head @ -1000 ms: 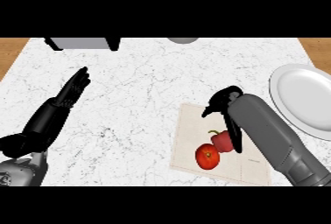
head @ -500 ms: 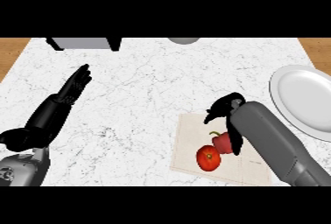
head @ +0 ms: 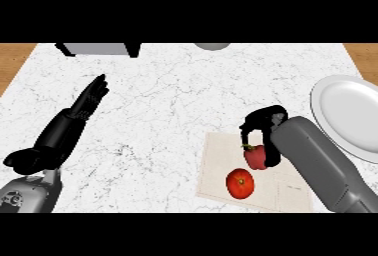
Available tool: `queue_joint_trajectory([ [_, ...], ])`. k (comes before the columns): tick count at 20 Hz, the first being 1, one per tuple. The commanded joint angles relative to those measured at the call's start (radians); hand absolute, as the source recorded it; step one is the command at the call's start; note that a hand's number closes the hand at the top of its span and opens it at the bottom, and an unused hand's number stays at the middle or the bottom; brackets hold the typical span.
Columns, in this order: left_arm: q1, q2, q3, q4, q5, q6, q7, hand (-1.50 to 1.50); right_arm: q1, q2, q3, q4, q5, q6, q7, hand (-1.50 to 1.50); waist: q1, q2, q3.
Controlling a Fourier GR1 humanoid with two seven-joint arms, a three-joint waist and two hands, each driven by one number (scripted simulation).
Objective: Pick the bell pepper from the placemat and place it in the plate
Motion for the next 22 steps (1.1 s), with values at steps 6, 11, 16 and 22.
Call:
queue_joint_trajectory([
  [6, -0.003, 0.01, 0.013, -0.008, -0.005, 0.006, 0.0, 0.0, -0.091, -0.243, -0.253, 0.241, 0.146, -0.416, 0.389, 1.5, -0.031, 0.043, -0.001],
  [11, -0.019, 0.005, -0.005, -0.021, 0.0, -0.011, -0.003, 0.0, -0.199, -0.301, -0.315, 0.304, 0.252, -0.667, 0.658, 1.5, 0.046, 0.061, 0.001],
  [16, -0.047, -0.005, -0.044, -0.026, -0.009, -0.035, -0.011, 0.0, -0.308, -0.32, -0.341, 0.363, 0.367, -0.883, 0.874, 1.5, 0.111, 0.081, 0.003],
  [22, -0.075, -0.021, -0.068, -0.033, -0.005, -0.049, -0.007, 0.0, -0.406, -0.322, -0.342, 0.453, 0.509, -1.019, 1.047, 1.5, 0.165, 0.088, 0.004],
])
